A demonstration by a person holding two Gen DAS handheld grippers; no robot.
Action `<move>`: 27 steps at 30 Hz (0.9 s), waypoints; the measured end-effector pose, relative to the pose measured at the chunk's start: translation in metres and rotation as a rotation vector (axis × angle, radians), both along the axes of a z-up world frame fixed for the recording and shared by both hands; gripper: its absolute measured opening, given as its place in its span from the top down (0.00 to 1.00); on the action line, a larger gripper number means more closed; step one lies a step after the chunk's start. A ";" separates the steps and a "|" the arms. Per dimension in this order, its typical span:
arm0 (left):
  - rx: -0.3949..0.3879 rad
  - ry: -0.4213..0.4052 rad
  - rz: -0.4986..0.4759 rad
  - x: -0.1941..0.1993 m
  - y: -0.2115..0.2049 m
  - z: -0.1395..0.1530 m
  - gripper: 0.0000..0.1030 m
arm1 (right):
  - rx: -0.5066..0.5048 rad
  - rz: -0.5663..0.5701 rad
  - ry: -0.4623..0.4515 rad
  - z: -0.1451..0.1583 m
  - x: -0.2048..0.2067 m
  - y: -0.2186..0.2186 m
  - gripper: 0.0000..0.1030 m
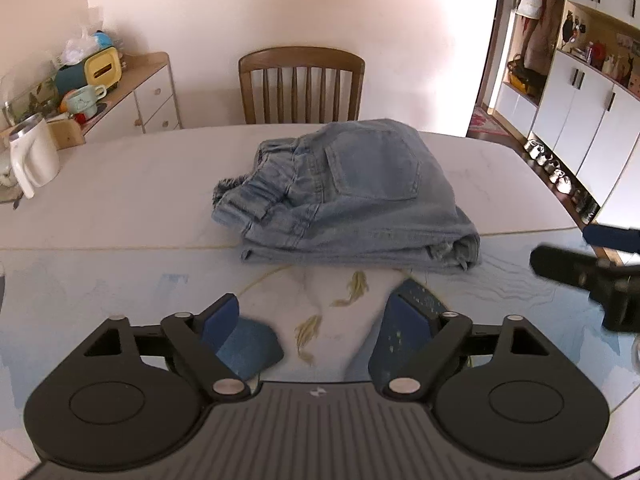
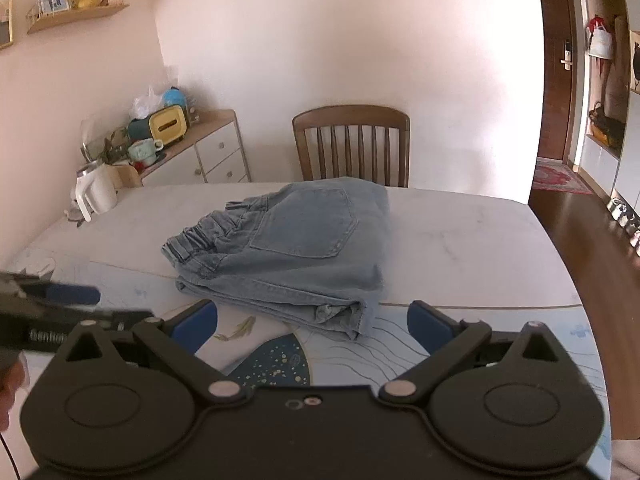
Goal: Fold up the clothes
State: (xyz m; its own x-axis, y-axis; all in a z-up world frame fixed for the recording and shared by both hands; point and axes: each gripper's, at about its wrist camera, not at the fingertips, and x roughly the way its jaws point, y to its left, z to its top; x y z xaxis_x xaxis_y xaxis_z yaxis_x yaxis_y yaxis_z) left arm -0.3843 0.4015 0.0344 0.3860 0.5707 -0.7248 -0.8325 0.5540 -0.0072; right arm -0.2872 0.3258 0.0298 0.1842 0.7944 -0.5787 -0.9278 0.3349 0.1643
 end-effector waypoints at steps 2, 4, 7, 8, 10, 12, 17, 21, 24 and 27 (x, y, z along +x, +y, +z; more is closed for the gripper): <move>0.000 0.001 0.008 -0.005 -0.005 -0.003 0.17 | 0.008 -0.017 -0.003 0.002 -0.002 -0.003 0.00; -0.006 -0.005 0.010 -0.009 -0.008 -0.004 0.17 | 0.005 -0.027 0.003 0.002 -0.003 -0.006 0.00; -0.002 -0.010 0.009 -0.014 -0.013 -0.004 0.17 | -0.014 -0.026 0.005 -0.002 -0.008 -0.007 0.00; -0.004 -0.015 0.009 -0.015 -0.014 -0.004 0.17 | -0.020 -0.026 0.003 -0.003 -0.011 -0.008 0.00; -0.014 -0.024 0.009 -0.018 -0.014 -0.004 0.17 | -0.031 -0.026 0.001 -0.005 -0.017 -0.010 0.00; -0.019 -0.026 0.011 -0.020 -0.015 -0.004 0.17 | -0.038 -0.028 0.008 -0.008 -0.023 -0.012 0.00; -0.020 -0.033 0.011 -0.026 -0.018 -0.004 0.17 | -0.067 -0.023 0.012 -0.014 -0.035 -0.017 0.00; -0.013 -0.021 -0.002 -0.028 -0.021 -0.005 0.17 | -0.081 -0.031 0.016 -0.016 -0.039 -0.019 0.00; -0.025 -0.020 0.002 -0.031 -0.022 -0.008 0.17 | -0.092 -0.046 0.021 -0.016 -0.041 -0.020 0.00; -0.037 -0.021 0.002 -0.033 -0.024 -0.010 0.17 | -0.098 -0.059 0.020 -0.016 -0.043 -0.021 0.00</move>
